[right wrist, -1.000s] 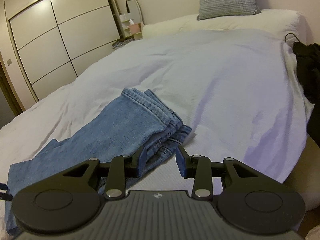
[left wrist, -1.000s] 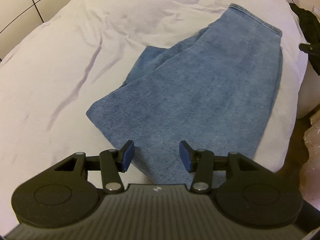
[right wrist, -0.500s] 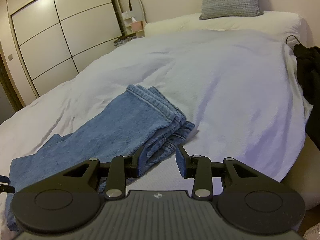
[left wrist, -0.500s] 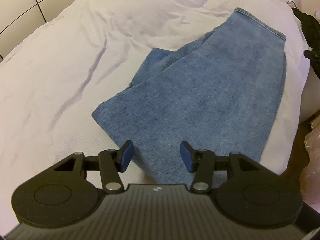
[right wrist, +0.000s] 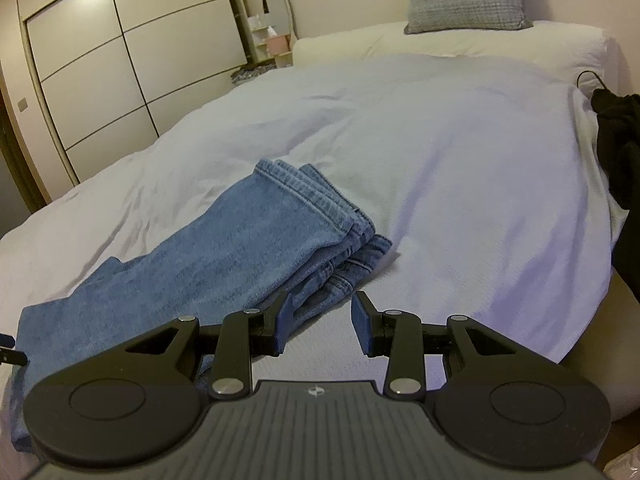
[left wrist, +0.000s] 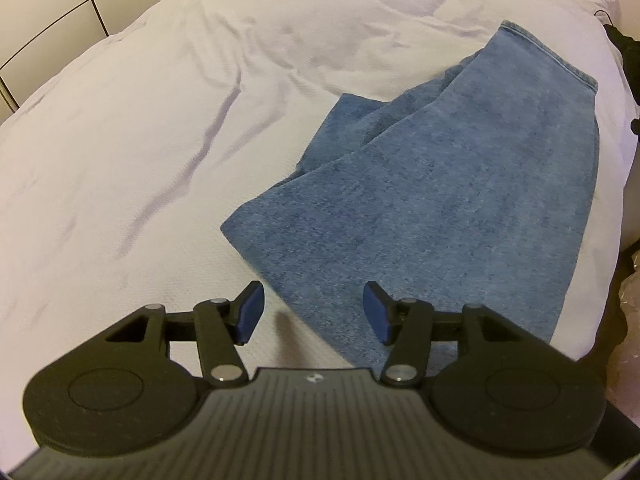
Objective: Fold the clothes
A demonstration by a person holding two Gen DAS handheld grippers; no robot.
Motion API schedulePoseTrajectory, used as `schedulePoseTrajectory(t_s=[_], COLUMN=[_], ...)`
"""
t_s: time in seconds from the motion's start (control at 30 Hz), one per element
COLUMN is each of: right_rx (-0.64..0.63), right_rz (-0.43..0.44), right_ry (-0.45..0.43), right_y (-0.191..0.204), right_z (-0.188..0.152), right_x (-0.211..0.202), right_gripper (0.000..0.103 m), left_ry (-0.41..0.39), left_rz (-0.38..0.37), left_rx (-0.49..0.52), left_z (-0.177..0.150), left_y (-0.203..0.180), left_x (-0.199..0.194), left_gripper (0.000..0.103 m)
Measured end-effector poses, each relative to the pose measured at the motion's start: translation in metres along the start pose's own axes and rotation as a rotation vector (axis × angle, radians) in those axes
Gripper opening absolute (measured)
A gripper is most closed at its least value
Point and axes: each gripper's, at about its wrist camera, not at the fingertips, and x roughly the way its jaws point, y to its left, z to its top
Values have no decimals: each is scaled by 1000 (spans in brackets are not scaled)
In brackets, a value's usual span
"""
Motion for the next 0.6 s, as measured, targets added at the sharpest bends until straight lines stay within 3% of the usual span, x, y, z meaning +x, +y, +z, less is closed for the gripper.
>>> schedulePoseTrajectory(t_s=[0.6], right_rx=[-27], right_rz=[12], right_ry=[24], right_y=[6], right_z=[-1], right_x=[7], right_gripper=[38], left_ry=[-4], left_rz=[-21], left_rx=[-5], left_z=[-1], left_y=[4], left_x=[-1], left_gripper=[52])
